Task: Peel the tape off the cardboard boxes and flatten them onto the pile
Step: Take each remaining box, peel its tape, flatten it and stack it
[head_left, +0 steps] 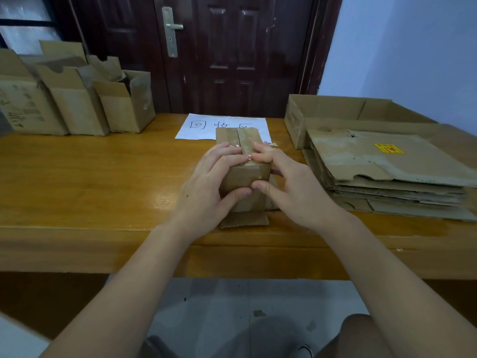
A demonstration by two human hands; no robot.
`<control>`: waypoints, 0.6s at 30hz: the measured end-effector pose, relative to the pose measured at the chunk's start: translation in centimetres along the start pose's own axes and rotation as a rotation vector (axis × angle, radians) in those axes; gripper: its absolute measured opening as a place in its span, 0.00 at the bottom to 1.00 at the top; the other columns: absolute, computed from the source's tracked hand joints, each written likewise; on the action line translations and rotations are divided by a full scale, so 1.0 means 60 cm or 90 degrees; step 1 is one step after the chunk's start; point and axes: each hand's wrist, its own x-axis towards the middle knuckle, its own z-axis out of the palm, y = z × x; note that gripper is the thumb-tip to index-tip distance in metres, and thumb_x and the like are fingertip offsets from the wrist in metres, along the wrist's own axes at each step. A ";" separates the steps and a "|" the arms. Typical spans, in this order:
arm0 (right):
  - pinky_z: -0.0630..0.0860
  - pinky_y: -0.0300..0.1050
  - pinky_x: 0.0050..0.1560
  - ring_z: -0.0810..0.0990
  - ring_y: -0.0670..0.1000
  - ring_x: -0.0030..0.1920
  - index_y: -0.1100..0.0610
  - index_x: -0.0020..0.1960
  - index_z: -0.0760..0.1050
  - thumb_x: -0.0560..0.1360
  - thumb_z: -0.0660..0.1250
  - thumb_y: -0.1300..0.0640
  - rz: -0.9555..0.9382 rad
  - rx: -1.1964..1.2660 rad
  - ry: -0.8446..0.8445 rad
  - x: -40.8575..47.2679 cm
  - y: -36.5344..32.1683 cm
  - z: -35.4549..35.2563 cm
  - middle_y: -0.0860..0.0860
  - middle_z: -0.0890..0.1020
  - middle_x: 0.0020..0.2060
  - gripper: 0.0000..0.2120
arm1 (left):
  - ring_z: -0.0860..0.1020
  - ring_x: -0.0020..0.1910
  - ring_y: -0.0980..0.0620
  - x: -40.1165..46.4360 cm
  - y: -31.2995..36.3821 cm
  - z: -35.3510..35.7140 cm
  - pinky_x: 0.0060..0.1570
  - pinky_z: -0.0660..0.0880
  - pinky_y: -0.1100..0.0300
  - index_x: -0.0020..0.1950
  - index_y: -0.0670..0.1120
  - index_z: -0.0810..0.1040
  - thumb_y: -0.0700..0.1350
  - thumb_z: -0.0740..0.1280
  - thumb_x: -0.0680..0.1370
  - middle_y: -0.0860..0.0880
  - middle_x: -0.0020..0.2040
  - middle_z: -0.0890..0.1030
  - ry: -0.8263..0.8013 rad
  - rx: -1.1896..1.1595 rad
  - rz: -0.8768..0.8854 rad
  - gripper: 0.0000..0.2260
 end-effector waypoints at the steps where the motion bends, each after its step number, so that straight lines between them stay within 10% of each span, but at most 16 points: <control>1: 0.67 0.54 0.76 0.60 0.46 0.79 0.50 0.74 0.69 0.80 0.69 0.55 -0.001 -0.006 0.000 0.001 0.001 -0.001 0.45 0.66 0.78 0.23 | 0.61 0.79 0.54 0.000 0.000 0.000 0.75 0.65 0.50 0.74 0.52 0.71 0.53 0.72 0.78 0.53 0.75 0.70 0.001 -0.002 0.000 0.25; 18: 0.65 0.56 0.77 0.60 0.48 0.79 0.52 0.74 0.68 0.74 0.76 0.56 0.001 -0.041 -0.052 0.001 -0.003 -0.014 0.47 0.66 0.78 0.31 | 0.67 0.76 0.52 0.002 0.010 -0.005 0.70 0.62 0.63 0.72 0.49 0.75 0.52 0.68 0.81 0.51 0.71 0.74 0.021 0.078 0.008 0.20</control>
